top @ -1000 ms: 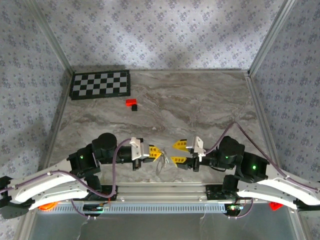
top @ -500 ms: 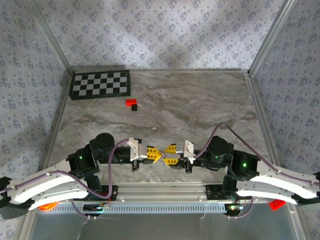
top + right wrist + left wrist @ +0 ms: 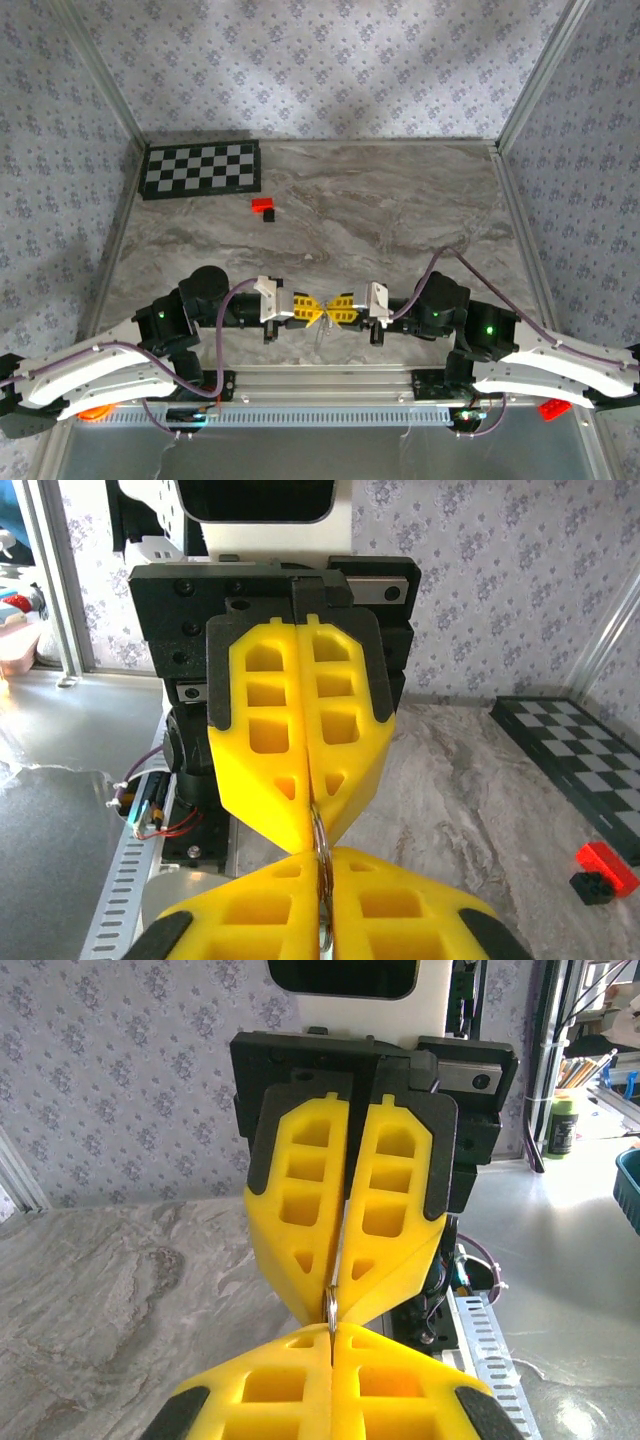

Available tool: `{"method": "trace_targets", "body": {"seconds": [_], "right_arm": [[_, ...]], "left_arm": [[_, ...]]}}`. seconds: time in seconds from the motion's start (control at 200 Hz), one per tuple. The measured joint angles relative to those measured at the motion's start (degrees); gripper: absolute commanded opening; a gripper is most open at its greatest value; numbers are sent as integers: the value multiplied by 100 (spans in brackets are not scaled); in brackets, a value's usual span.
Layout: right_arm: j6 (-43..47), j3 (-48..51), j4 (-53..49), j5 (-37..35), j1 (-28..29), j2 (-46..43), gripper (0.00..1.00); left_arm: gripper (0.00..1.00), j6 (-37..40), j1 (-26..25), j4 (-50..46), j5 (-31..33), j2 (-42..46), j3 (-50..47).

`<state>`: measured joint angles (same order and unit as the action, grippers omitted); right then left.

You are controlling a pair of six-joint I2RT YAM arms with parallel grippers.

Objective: Put the keys on the keyring

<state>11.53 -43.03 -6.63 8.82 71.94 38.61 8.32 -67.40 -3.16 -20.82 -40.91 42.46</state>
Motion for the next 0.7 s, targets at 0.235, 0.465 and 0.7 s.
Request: {"method": "trace_targets", "body": {"seconds": [0.235,0.465,0.7], "right_arm": [[15,0,-13,-11,0,-9,0],[17,-457,-691,-431,0,216,0],[42,-1276,-1641,-955,0,778,0]], "left_arm": [[4,2,0,-4,70,-7,0],[31,61,-11,-538,693,-118,109],[29,76,-11,-1202,1209,-221,529]]}}
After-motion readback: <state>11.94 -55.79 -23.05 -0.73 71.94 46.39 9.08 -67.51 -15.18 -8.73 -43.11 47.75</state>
